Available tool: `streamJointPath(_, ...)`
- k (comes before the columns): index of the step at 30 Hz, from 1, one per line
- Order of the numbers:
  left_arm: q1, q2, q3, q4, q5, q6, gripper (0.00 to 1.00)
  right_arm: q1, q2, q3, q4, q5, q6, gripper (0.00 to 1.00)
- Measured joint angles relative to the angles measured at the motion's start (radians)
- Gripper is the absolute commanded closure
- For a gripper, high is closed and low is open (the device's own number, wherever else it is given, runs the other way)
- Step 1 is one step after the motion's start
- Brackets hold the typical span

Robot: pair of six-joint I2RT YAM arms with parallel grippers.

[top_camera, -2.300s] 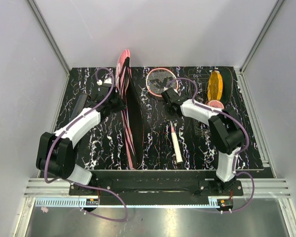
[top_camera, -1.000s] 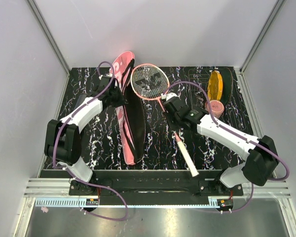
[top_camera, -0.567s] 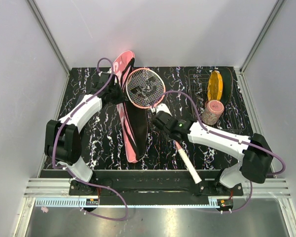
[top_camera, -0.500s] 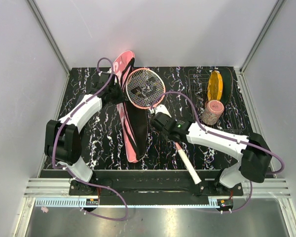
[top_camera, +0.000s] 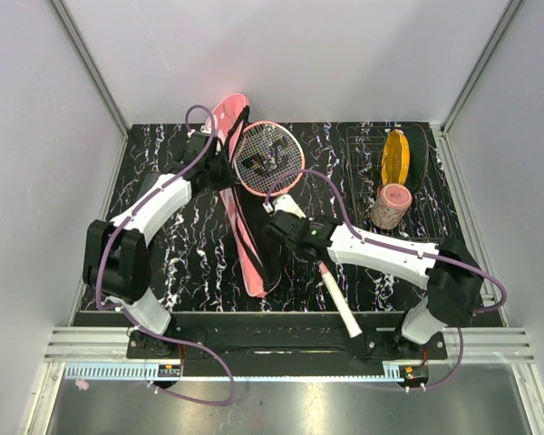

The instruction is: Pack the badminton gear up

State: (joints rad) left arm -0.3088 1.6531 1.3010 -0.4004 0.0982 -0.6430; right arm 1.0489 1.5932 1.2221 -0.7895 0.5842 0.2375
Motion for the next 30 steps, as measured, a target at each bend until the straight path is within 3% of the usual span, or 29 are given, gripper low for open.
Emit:
streamJointPath(18, -0.029, 0.054, 0.096, -0.070, -0.040, 0.040, 1.00, 0.018, -0.068, -0.077, 0.030, 0.023, -0.027, 1.00)
streamJointPath(30, -0.114, 0.028, -0.031, 0.107, 0.068, -0.038, 1.00, 0.019, -0.039, 0.030, 0.242, 0.006, -0.113, 1.00)
